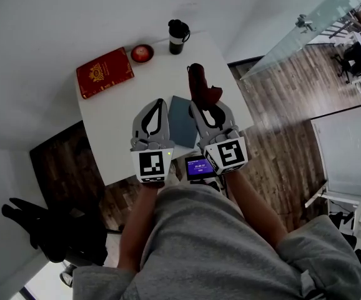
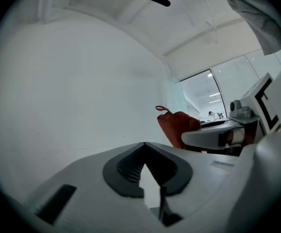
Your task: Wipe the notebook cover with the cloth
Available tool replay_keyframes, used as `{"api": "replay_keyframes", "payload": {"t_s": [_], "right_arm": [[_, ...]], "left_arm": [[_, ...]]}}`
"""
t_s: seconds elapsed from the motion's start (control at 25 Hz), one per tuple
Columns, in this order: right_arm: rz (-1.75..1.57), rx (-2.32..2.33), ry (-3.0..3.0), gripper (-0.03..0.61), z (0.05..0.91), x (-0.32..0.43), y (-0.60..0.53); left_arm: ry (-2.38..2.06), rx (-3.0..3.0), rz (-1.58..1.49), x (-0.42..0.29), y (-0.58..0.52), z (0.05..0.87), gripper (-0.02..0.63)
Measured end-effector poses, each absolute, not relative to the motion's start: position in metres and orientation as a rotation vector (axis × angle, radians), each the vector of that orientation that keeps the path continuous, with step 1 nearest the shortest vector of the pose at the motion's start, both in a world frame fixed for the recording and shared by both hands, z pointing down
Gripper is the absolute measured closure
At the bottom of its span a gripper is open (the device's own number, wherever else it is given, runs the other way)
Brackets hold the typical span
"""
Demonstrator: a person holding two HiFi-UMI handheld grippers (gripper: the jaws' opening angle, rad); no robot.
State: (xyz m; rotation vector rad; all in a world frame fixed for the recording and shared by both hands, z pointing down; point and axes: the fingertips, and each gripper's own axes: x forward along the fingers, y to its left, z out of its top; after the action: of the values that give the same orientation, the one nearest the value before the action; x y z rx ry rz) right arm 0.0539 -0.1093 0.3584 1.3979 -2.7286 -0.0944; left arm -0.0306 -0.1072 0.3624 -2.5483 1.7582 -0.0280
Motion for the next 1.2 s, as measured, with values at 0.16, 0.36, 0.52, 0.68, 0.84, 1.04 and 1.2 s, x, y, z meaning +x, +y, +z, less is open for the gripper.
{"api": "replay_keyframes", "payload": {"t_s": [0.16,0.36,0.52,0.68,0.84,1.04,1.2], "right_arm": [[-0.096,1.373,-2.728,0.483,0.361,0.047,-0.11],[-0.105,1.349,-2.731,0.484,0.36,0.039,-0.111],[-0.106,1.346,-2.722,0.485,0.361,0.039,-0.113],[-0.112,1.347,-2.713,0.488,0.364,0.044,-0.115],[-0.096,1.373,-2.7,0.488,0.369,0.054,-0.118],[-0.091,1.393,-2.676,0.488,0.373,0.067,-0.121],[-0.074,1.412,-2.656,0.488,0.378,0.079,-0.124]], "left_arm": [[1.782,-2.548,-0.03,-0.038,-0.106,0.368,0.614],[1.807,-2.534,-0.013,-0.045,-0.106,0.368,0.614],[1.803,-2.533,-0.02,-0.041,-0.108,0.368,0.613],[1.792,-2.541,-0.029,-0.035,-0.111,0.372,0.614],[1.764,-2.558,-0.04,-0.025,-0.115,0.373,0.614],[1.733,-2.579,-0.055,-0.011,-0.122,0.377,0.614],[1.7,-2.615,-0.087,0.002,-0.125,0.387,0.613]]}}
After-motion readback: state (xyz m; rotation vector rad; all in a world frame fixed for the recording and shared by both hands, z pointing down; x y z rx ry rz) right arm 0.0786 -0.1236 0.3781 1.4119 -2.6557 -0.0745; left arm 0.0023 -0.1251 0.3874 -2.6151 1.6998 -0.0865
